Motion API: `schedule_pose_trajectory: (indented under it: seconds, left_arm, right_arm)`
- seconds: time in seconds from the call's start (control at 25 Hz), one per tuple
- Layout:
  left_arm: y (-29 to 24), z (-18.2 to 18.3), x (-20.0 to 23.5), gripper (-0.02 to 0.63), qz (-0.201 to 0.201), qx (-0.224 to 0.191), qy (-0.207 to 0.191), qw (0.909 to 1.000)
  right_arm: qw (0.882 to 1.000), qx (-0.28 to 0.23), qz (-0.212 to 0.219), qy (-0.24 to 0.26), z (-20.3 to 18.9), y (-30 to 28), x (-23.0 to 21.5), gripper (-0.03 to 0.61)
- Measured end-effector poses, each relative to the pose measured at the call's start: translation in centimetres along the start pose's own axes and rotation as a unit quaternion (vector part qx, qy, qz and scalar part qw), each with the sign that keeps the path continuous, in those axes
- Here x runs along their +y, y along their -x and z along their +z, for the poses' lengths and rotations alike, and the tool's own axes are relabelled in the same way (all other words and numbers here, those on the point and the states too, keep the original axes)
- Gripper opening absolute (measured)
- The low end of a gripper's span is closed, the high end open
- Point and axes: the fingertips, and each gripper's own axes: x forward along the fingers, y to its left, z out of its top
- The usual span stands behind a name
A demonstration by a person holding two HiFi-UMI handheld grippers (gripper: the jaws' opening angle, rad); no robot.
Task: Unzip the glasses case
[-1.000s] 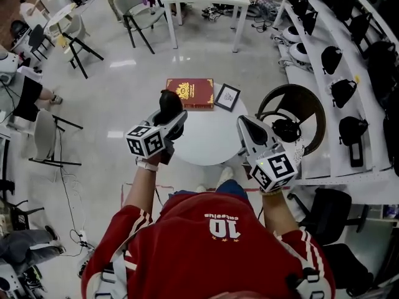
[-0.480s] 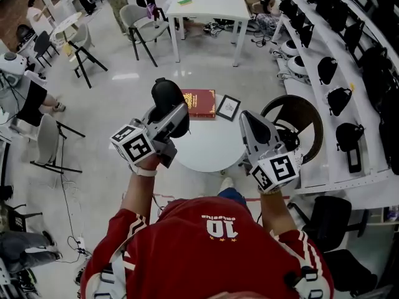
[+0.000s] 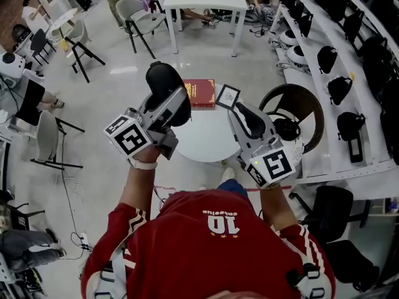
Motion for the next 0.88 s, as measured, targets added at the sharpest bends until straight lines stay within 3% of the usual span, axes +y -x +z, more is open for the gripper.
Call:
schedule_pose_trajectory:
  seconds: [0.44, 0.88]
  left_arm:
    - [-1.5, 0.5, -2.5, 0.275, -0.028, -0.002, -0.003, 0.9996]
    - [-2.5, -0.3, -3.7, 0.274, -0.040, 0.003, 0.009, 0.9992]
  right_arm:
    - [0.995, 0.034, 0.075, 0.048, -2.3, -2.3, 6.4, 0.074]
    - [0.994, 0.043, 0.061, 0.081, -3.0, -2.9, 6.4, 0.058]
